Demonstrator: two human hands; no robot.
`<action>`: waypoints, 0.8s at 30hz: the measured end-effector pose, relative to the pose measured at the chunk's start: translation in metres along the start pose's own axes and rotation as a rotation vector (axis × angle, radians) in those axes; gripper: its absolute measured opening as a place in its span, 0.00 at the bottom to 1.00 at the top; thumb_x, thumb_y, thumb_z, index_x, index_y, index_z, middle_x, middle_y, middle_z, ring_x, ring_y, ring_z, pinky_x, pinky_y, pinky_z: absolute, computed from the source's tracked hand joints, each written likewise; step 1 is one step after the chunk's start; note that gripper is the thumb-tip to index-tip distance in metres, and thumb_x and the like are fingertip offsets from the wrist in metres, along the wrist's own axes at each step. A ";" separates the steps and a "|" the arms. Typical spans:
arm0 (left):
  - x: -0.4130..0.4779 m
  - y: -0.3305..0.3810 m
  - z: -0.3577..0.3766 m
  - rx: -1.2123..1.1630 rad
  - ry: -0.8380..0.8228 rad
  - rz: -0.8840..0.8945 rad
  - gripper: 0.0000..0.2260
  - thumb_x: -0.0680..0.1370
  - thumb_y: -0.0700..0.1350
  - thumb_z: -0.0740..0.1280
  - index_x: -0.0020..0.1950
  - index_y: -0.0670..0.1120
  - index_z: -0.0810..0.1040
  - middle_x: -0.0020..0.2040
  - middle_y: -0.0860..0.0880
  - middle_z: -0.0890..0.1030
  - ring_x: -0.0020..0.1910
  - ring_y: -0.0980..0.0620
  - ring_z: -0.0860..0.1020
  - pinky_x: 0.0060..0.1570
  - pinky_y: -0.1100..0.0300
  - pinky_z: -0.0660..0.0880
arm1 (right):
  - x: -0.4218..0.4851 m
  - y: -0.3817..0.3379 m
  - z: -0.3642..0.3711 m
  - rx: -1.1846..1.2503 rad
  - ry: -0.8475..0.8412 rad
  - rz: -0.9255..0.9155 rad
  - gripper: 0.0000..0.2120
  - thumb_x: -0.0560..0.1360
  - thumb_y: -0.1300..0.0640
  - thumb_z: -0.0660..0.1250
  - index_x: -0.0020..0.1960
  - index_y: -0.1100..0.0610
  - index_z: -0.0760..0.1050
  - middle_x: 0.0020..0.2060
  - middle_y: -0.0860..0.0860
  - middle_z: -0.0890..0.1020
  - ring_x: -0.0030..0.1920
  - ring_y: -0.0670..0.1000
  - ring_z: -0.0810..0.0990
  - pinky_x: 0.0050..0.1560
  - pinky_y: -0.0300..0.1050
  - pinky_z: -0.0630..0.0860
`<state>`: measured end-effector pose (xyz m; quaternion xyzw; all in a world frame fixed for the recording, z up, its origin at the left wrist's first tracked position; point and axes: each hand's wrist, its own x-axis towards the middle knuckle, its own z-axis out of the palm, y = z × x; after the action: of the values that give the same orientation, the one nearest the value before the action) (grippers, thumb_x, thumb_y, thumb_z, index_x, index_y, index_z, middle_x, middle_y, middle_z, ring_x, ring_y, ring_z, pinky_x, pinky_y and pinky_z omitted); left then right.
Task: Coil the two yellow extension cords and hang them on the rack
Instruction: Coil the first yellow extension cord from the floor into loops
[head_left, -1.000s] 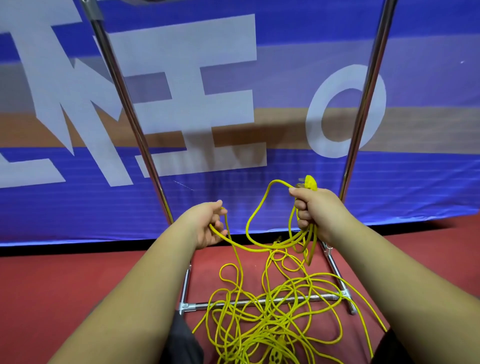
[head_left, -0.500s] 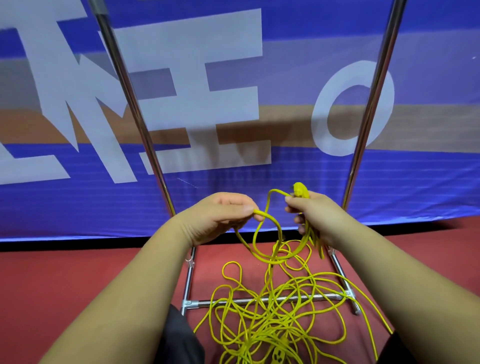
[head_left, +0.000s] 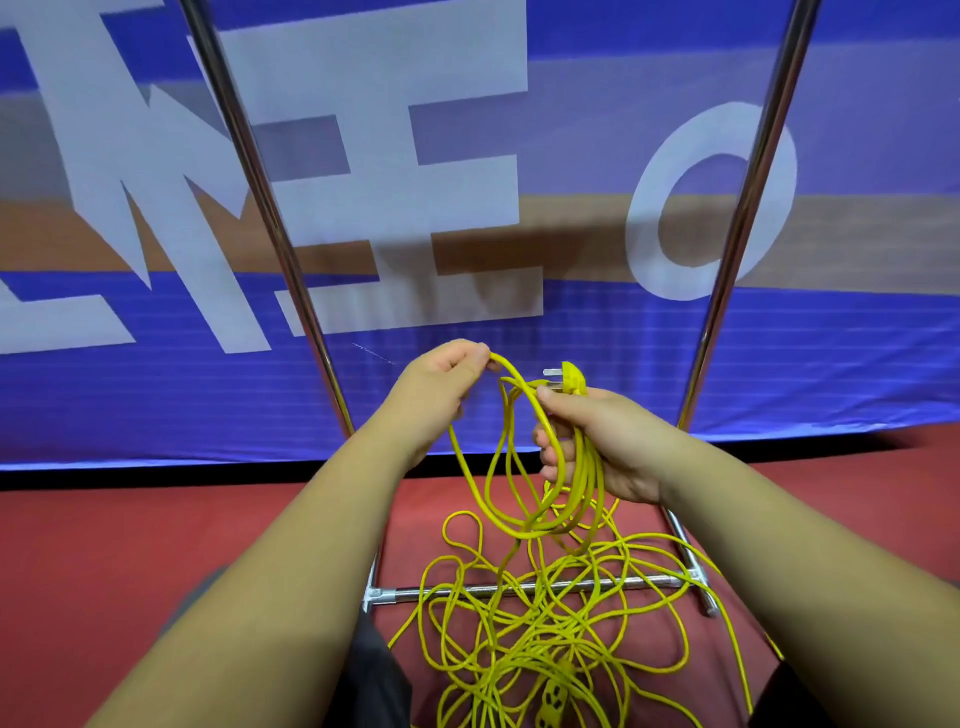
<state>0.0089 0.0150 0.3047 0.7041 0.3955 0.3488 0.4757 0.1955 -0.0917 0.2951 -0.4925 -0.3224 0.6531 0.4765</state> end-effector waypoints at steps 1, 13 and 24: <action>0.002 0.000 0.002 -0.060 0.027 -0.019 0.13 0.83 0.57 0.63 0.48 0.53 0.85 0.36 0.50 0.66 0.35 0.51 0.64 0.37 0.53 0.66 | -0.001 -0.001 0.000 -0.010 0.008 0.002 0.09 0.85 0.49 0.67 0.51 0.54 0.78 0.36 0.55 0.81 0.32 0.52 0.82 0.36 0.49 0.84; 0.008 0.017 0.003 -0.552 0.040 -0.078 0.15 0.85 0.54 0.62 0.45 0.47 0.78 0.33 0.51 0.66 0.32 0.53 0.61 0.35 0.56 0.60 | 0.008 -0.007 -0.013 -0.159 -0.119 -0.078 0.14 0.86 0.51 0.65 0.46 0.59 0.76 0.36 0.59 0.81 0.45 0.60 0.85 0.64 0.64 0.80; 0.015 -0.009 0.001 0.436 0.225 -0.117 0.13 0.83 0.56 0.64 0.56 0.48 0.81 0.49 0.48 0.80 0.47 0.48 0.77 0.48 0.50 0.76 | 0.017 -0.012 -0.014 -0.024 0.239 -0.114 0.11 0.87 0.47 0.63 0.50 0.53 0.72 0.27 0.47 0.66 0.24 0.45 0.60 0.20 0.37 0.57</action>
<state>0.0144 0.0304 0.2975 0.7225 0.5521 0.3033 0.2850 0.2112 -0.0727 0.2954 -0.5534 -0.2984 0.5576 0.5420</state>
